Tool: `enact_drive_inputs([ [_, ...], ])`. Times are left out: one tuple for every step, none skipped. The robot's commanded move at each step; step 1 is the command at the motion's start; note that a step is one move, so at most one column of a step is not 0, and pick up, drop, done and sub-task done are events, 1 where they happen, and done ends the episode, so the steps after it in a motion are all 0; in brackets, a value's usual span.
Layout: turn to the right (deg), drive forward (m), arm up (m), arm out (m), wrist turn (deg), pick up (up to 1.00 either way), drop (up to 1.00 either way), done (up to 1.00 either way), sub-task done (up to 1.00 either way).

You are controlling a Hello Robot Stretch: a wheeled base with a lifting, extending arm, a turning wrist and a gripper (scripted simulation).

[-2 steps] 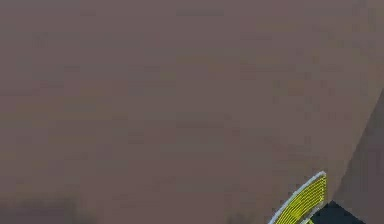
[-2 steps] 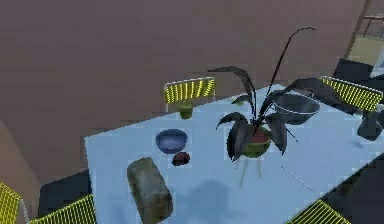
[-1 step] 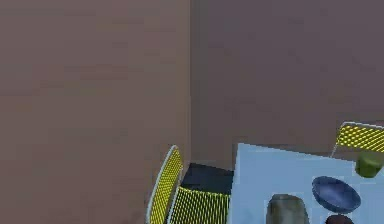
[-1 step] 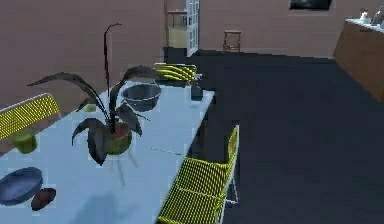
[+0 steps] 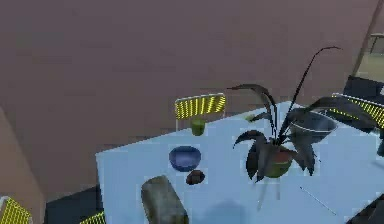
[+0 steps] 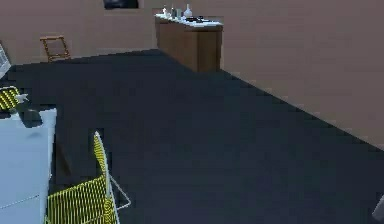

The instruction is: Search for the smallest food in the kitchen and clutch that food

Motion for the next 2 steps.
enact_drive_inputs([
  [45.0,0.0,0.0,0.0,0.0,0.0,0.0,0.0,0.0],
  [6.0,0.0,0.0,0.0,0.0,0.0,0.0,0.0,0.0],
])
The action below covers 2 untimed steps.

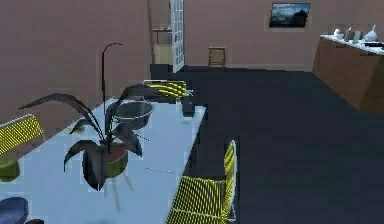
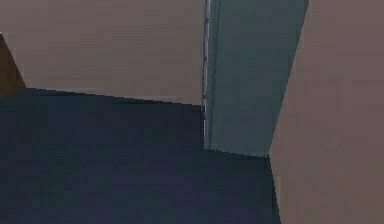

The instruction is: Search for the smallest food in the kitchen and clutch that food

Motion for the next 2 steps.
enact_drive_inputs([
  [0.0,0.15,0.0,0.0,0.0,0.0,0.0,0.0,0.0],
  [-45.0,0.0,0.0,0.0,0.0,0.0,0.0,0.0,0.0],
])
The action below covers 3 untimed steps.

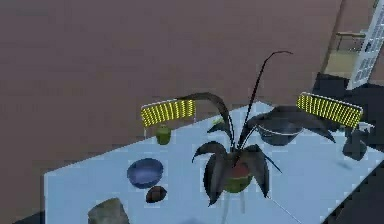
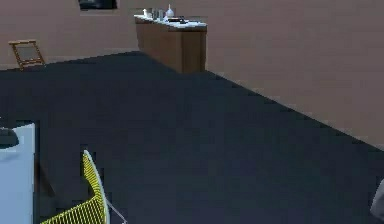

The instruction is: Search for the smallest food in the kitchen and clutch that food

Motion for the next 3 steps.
enact_drive_inputs([
  [-45.0,0.0,0.0,0.0,0.0,0.0,0.0,0.0,0.0],
  [-45.0,0.0,0.0,0.0,0.0,0.0,0.0,0.0,0.0],
  [-9.0,0.0,0.0,0.0,0.0,0.0,0.0,0.0,0.0],
])
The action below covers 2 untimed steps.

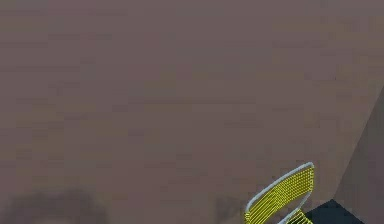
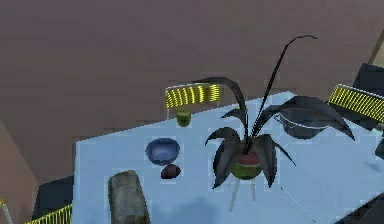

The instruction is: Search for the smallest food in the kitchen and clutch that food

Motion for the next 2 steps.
enact_drive_inputs([
  [0.0,0.0,0.5,0.0,0.0,0.0,0.0,0.0,0.0],
  [0.0,0.0,0.26,0.0,0.0,0.0,0.0,0.0,0.0],
])
